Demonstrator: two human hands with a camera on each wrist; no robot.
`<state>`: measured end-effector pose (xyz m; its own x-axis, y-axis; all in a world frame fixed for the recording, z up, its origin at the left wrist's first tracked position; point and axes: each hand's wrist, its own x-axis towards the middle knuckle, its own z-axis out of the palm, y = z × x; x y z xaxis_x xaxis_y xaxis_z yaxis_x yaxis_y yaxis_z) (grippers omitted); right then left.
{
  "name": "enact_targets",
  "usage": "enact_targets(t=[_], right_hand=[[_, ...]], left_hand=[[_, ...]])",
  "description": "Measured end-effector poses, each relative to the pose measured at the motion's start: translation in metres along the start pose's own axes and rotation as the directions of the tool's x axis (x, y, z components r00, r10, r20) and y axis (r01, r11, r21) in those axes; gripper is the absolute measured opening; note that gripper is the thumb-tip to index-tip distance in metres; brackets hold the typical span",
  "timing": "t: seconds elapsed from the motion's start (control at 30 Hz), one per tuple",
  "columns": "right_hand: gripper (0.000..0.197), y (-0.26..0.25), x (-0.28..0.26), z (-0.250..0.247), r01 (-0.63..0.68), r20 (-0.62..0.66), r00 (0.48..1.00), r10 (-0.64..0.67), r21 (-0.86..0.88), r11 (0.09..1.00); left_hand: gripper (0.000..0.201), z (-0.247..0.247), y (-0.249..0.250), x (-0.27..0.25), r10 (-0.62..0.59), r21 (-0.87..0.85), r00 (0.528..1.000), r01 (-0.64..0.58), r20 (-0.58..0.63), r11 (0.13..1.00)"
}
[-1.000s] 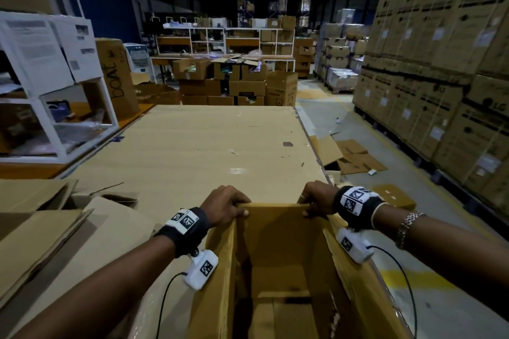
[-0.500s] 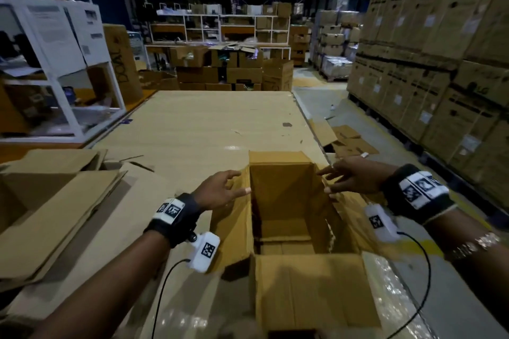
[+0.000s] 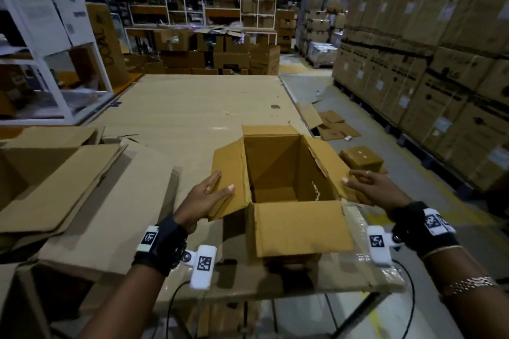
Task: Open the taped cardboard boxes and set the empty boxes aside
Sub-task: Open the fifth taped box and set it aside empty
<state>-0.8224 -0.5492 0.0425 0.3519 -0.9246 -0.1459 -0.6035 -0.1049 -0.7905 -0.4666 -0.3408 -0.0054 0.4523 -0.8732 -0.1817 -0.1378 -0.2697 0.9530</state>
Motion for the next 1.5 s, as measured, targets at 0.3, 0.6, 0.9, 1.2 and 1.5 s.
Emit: enact_targets(t=[0.3, 0.6, 0.9, 1.2, 1.5], right_hand=[[0.019, -0.018, -0.008, -0.019, 0.048, -0.124, 0.992, -0.007, 0.329, 0.943], [0.027, -0.048, -0.002, -0.016, 0.234, 0.042, 0.971, -0.235, 0.038, 0.972], [0.019, -0.036, 0.017, -0.003, 0.371, -0.039, 0.923, -0.382, -0.165, 0.914], [0.029, -0.046, 0.0, -0.008, 0.547, -0.102, 0.818, -0.566, -0.167, 0.821], [0.041, -0.085, -0.041, 0.002, 0.708, -0.231, 0.69, -0.686, 0.019, 0.706]], left_hand=[[0.061, -0.003, 0.038, -0.03, 0.18, -0.05, 0.979, -0.185, -0.092, 0.981], [0.057, 0.047, 0.093, -0.04, 0.274, 0.401, 0.949, -0.193, -0.155, 0.896], [0.048, 0.064, 0.118, -0.044, 0.256, 0.609, 0.935, -0.057, -0.245, 0.791], [0.053, 0.047, 0.118, -0.075, 0.348, 0.623, 0.887, -0.091, -0.304, 0.777], [0.062, -0.008, 0.125, -0.121, 0.458, 0.623, 0.795, -0.132, -0.397, 0.771]])
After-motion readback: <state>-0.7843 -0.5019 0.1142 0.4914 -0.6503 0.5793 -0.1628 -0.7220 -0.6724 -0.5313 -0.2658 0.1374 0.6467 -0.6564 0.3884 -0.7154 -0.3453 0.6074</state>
